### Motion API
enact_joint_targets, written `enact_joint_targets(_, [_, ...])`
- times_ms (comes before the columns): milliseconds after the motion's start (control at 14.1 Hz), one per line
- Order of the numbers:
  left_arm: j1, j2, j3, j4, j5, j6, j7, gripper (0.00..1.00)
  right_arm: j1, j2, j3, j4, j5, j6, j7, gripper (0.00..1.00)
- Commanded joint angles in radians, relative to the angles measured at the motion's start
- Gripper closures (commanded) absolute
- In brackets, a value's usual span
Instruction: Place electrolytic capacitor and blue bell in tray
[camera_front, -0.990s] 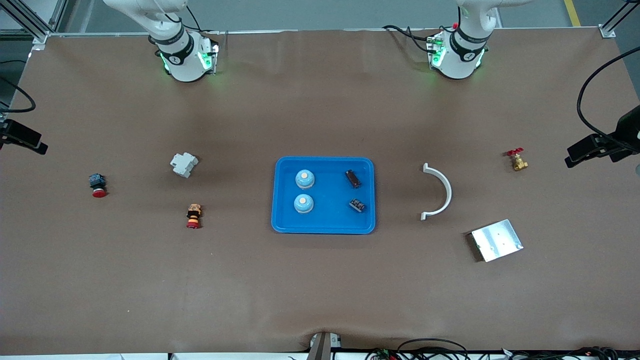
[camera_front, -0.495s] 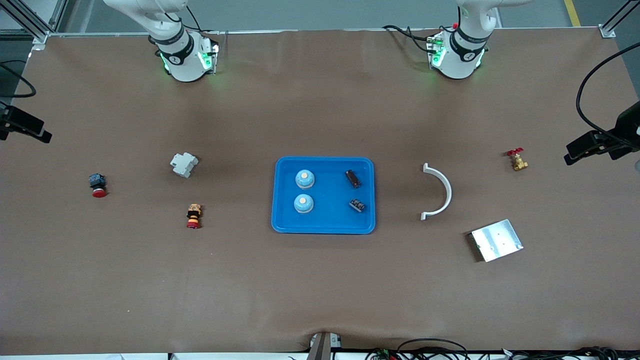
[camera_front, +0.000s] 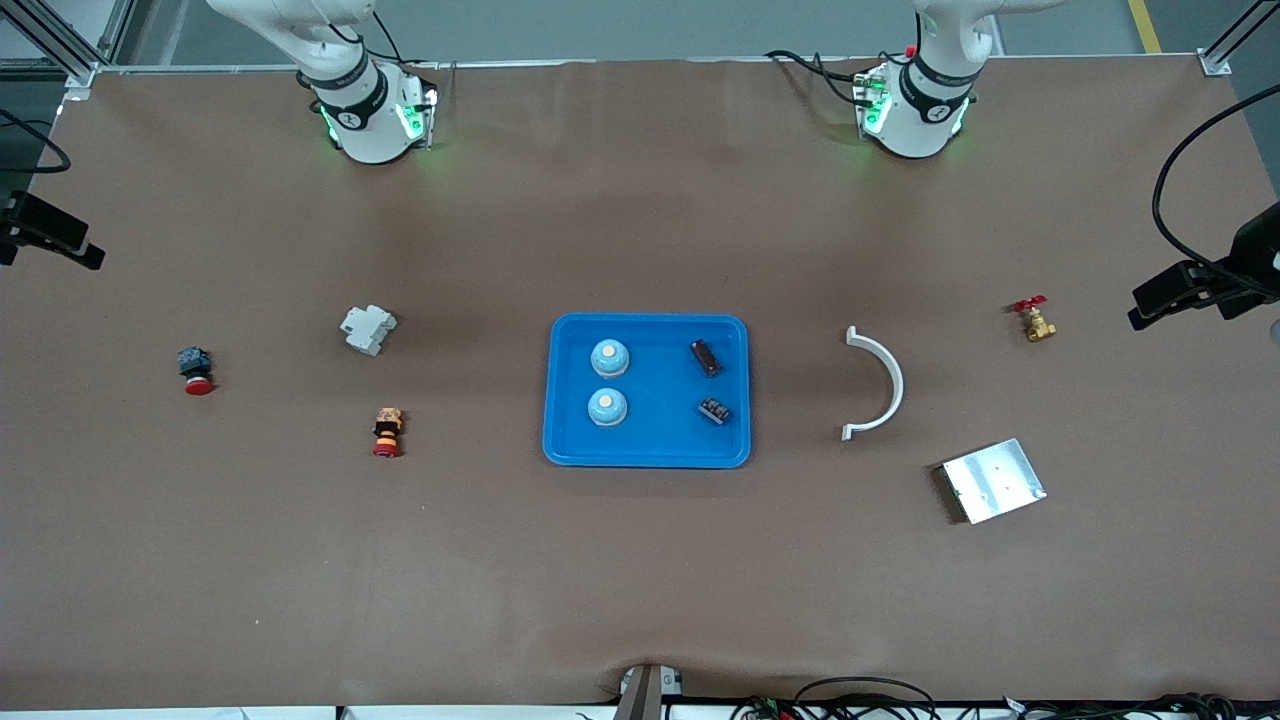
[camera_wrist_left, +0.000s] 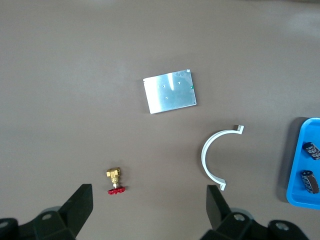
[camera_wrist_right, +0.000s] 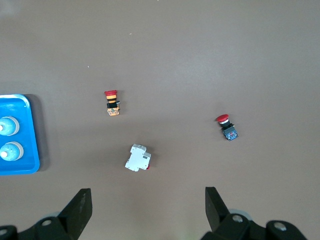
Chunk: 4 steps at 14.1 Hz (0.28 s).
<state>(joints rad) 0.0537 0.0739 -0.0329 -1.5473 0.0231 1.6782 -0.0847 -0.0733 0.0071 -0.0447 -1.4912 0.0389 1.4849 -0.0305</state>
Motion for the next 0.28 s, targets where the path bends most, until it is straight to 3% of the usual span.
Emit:
enact_joint_targets(0, [0.005,-0.022,-0.007,-0.014,-0.015,-0.011,-0.004,0.0,0.006,-0.035,0.003,-0.024,0.016,0.002,-0.012,0.0])
enact_joint_targets(212, [0.006,-0.022,-0.007,-0.014,-0.015,-0.011,-0.003,0.0,0.013,-0.036,0.003,-0.014,0.015,0.0,-0.026,0.0])
